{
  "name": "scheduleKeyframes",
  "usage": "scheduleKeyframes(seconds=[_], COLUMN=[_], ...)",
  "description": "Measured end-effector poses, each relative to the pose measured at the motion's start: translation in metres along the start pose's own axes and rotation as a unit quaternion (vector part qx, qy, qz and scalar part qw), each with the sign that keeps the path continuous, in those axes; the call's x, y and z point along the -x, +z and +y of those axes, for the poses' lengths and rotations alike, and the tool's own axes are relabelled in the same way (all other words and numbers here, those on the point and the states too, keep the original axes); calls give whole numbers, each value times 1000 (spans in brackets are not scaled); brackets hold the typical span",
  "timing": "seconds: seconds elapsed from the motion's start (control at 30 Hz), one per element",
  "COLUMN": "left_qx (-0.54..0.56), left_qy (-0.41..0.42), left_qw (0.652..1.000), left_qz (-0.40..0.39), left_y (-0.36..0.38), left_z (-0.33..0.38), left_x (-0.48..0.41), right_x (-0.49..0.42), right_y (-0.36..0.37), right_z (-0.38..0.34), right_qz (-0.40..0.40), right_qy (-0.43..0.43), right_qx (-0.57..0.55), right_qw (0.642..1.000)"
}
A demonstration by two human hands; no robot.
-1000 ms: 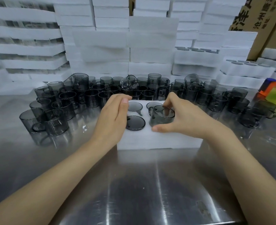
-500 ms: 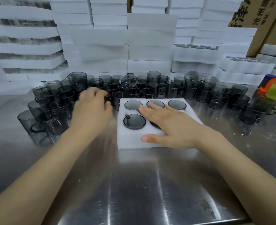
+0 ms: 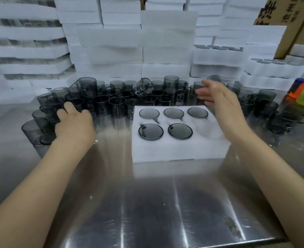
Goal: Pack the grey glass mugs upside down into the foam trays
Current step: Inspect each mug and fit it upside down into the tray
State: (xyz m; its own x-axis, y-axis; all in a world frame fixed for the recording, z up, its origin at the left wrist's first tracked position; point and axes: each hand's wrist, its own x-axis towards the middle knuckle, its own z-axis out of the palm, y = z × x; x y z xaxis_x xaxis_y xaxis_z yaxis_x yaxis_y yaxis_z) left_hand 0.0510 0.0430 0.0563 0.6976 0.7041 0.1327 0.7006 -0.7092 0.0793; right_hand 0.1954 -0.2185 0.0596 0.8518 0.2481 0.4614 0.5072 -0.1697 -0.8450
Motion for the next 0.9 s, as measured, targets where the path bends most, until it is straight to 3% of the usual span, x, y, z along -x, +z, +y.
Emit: scheduleKeyframes(seconds=[0.13, 0.23, 0.33, 0.47, 0.57, 0.77, 0.83, 0.9], left_qx=[67, 178, 255, 254, 211, 263, 333, 388], left_qy=[71, 181, 307, 469, 561, 597, 571, 521], left_qw=[994, 963, 899, 798, 737, 728, 728, 728], left_qz=[43, 92, 179, 282, 312, 211, 182, 219], left_y=[6, 8, 4, 4, 7, 4, 7, 9], left_z=[7, 17, 32, 48, 51, 50, 52, 56], left_x=[6, 11, 20, 32, 43, 54, 57, 54], right_x=[2, 5, 12, 25, 29, 30, 32, 32], right_y=[3, 4, 10, 21, 26, 26, 25, 23], right_z=[-1, -5, -11, -14, -8, -13, -19, -25], right_qz=[1, -20, -55, -169, -238, -206, -196, -180], right_qy=[-9, -23, -46, -134, -213, -259, -248, -220], right_qx=[4, 5, -10, 10, 70, 75, 48, 9], right_qw=[1000, 1000, 997, 976, 945, 941, 948, 959])
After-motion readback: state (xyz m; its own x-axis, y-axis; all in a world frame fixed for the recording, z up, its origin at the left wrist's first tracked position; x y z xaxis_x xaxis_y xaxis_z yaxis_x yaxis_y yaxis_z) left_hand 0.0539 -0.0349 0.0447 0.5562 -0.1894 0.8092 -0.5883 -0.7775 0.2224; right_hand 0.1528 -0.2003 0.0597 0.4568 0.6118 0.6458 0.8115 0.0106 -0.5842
